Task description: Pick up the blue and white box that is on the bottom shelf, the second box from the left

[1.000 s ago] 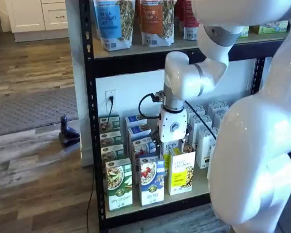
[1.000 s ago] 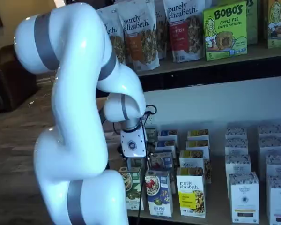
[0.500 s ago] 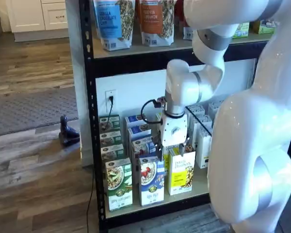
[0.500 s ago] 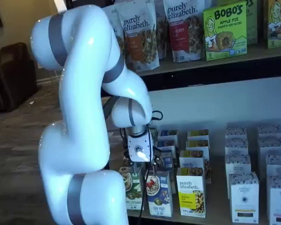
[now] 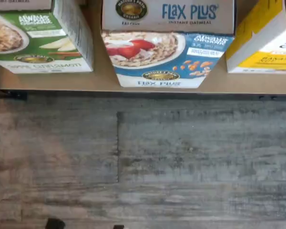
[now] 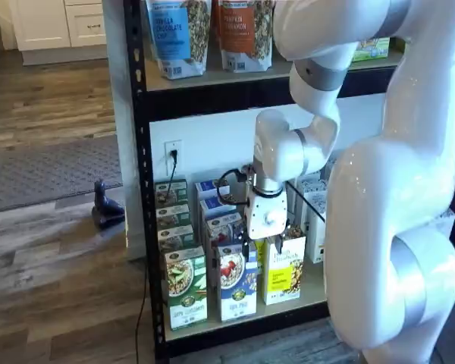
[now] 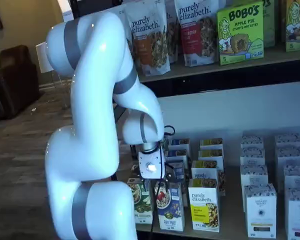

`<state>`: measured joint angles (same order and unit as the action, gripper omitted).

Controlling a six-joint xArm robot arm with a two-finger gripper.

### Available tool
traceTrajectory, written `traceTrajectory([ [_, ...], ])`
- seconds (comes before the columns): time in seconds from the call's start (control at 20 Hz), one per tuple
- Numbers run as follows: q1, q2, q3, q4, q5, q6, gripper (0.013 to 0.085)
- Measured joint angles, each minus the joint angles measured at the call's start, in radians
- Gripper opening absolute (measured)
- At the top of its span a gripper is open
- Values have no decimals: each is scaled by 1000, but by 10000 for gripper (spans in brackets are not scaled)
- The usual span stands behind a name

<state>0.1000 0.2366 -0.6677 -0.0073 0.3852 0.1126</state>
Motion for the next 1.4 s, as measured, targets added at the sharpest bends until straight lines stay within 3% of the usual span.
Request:
traceTrajectory([
  [0.25,-4,74,-58,-44,-12,37,850],
  [0.7,-1,182,-150,9,-39,-9,850],
  [1.4,12,274,-284,-57,-6,65,850],
])
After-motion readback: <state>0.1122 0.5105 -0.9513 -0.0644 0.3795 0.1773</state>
